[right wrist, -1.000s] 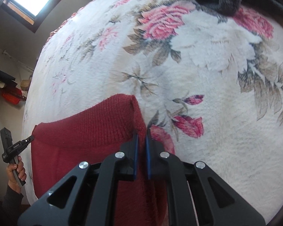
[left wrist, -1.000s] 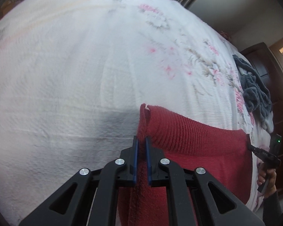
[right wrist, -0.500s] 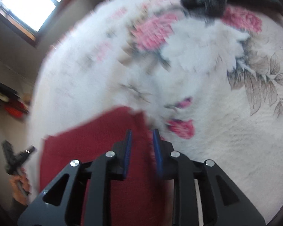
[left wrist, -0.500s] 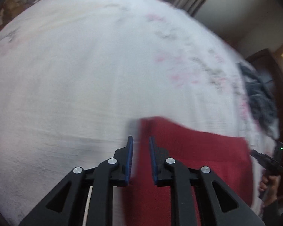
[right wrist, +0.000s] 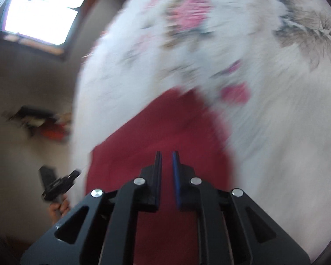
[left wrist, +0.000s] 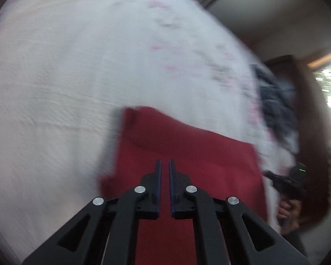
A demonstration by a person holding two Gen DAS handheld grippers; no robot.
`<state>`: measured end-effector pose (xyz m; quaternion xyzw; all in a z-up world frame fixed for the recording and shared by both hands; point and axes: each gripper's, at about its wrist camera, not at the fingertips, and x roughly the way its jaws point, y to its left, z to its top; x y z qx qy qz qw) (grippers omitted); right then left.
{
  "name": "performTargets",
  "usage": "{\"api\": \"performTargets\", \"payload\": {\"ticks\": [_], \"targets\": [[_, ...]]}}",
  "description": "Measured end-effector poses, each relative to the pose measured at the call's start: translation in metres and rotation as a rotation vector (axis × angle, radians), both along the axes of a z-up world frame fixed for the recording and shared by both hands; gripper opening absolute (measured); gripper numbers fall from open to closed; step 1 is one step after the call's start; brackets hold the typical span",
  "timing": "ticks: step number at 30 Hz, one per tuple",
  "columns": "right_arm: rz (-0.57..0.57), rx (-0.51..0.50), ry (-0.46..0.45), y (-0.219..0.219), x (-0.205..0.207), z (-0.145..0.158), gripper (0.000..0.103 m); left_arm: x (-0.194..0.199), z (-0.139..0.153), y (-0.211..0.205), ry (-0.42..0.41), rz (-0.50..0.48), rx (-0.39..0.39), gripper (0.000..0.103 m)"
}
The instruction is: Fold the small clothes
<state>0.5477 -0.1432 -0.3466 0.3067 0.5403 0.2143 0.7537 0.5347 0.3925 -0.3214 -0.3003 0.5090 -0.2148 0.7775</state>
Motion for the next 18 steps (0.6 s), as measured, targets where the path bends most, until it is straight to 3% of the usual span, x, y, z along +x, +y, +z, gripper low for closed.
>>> {"api": "performTargets", "payload": {"ticks": [2, 3, 4, 5, 6, 8, 11, 14, 16, 18], "targets": [[0.070, 0.000, -0.003, 0.012, -0.030, -0.002, 0.010, -0.024, -0.009, -0.009, 0.013, -0.056, -0.021, 0.010], [0.093, -0.011, 0.021, 0.017, -0.042, -0.012, 0.010, -0.037, -0.027, -0.013, 0.053, -0.076, 0.031, 0.009], [0.104, -0.027, 0.037, 0.018, -0.046, -0.018, 0.008, -0.041, -0.040, -0.013, 0.086, -0.072, 0.061, 0.009], [0.107, -0.058, 0.054, 0.019, -0.052, -0.029, 0.000, -0.045, -0.056, -0.010, 0.126, -0.052, 0.076, 0.007], [0.092, -0.051, 0.063, 0.016, -0.054, -0.037, 0.000, -0.047, -0.067, -0.004, 0.138, -0.025, 0.049, 0.002], [0.046, 0.008, 0.085, 0.007, -0.053, -0.043, 0.000, -0.051, -0.063, 0.002, 0.126, 0.026, 0.040, 0.002], [0.033, 0.011, 0.046, 0.015, -0.062, -0.019, 0.007, -0.069, -0.035, -0.007, 0.065, 0.037, 0.007, 0.005], [0.149, 0.052, 0.008, 0.051, -0.089, -0.002, 0.007, -0.106, -0.009, -0.033, -0.006, -0.050, -0.047, 0.005], [0.232, 0.044, 0.029, 0.076, -0.102, -0.009, 0.007, -0.117, -0.014, -0.045, 0.011, -0.098, -0.047, 0.005], [0.304, 0.019, 0.056, 0.101, -0.113, -0.025, 0.007, -0.124, -0.033, -0.052, 0.053, -0.109, 0.003, 0.005]]}}
